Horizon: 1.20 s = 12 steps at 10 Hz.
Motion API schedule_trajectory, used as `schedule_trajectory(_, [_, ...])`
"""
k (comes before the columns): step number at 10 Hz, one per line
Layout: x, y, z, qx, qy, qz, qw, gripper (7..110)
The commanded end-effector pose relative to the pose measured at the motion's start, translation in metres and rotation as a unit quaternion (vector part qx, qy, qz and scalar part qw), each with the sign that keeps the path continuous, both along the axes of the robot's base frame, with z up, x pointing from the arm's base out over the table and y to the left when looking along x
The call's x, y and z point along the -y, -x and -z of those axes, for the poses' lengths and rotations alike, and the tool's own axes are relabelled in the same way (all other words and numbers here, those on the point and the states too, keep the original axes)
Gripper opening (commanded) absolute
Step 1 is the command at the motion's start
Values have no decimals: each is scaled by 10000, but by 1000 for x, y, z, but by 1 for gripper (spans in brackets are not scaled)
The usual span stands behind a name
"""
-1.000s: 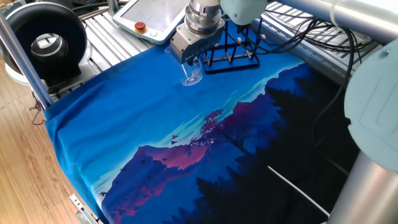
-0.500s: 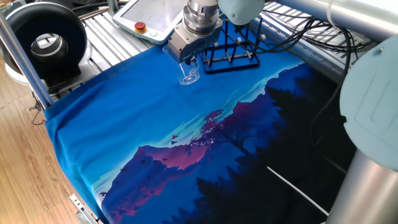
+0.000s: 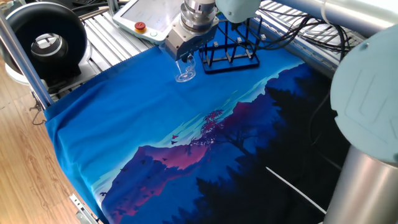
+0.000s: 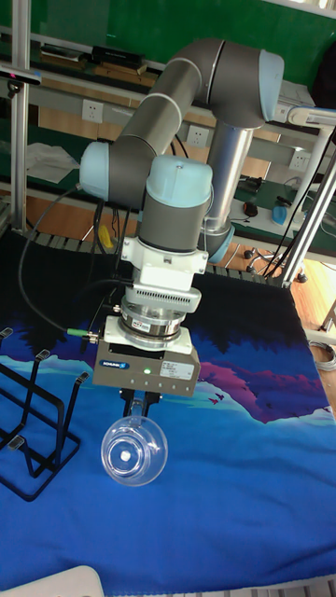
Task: Put the cup on the cup rack
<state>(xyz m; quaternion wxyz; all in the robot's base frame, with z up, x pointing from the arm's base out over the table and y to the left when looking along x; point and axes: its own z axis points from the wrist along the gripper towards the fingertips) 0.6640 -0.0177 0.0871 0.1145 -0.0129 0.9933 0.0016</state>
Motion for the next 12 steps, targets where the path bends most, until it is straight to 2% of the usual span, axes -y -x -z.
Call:
schedule_trajectory(1, [1,-12,1,47,-72,-40,10000,7])
schedule_trajectory(4, [5,-28,6,55,-89,-129,9999,7])
schedule_trajectory(6, [9,-37,2,33,-57,-234,9997,7])
schedule_trajectory(8, [10,-35,1,9,-25,-242,9997,7])
schedule_trajectory(10, [10,-21,1,-137,-30,-169,9998,7])
schedule_trajectory(12, [10,7,1,-497,61,62,9987,7])
